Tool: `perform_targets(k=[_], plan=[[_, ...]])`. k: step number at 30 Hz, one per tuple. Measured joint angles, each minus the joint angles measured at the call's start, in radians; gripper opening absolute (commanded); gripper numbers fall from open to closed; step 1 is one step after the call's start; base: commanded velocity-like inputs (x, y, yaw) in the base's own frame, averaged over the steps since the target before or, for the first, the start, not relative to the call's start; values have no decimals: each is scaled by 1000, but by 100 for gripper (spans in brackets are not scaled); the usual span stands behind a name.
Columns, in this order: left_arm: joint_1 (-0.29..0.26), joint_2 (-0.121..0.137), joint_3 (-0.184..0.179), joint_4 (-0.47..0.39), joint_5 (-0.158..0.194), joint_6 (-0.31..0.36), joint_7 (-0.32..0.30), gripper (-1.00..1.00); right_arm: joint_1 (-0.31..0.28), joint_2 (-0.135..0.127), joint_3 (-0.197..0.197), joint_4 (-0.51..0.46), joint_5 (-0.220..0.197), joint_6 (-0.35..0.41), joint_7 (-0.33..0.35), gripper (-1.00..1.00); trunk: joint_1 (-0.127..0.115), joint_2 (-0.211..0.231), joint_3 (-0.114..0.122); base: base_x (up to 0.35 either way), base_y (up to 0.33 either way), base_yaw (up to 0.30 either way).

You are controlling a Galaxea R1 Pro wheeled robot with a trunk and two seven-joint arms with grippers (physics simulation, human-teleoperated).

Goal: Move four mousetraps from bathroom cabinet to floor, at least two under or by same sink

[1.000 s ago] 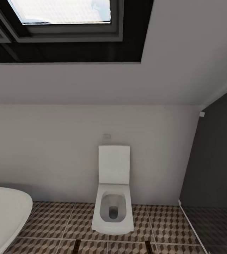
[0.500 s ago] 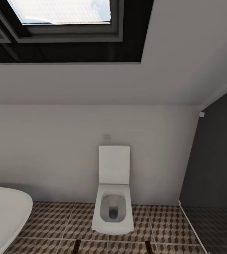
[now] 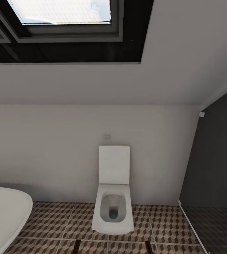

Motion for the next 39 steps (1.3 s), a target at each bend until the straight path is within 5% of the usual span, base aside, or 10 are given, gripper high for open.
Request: perform_targets(k=[39], plan=[[0,0,-8,-2,-5,1,-1,100,0,1,2,-10,3,-1,0,100,0,0,0,0,0,0]])
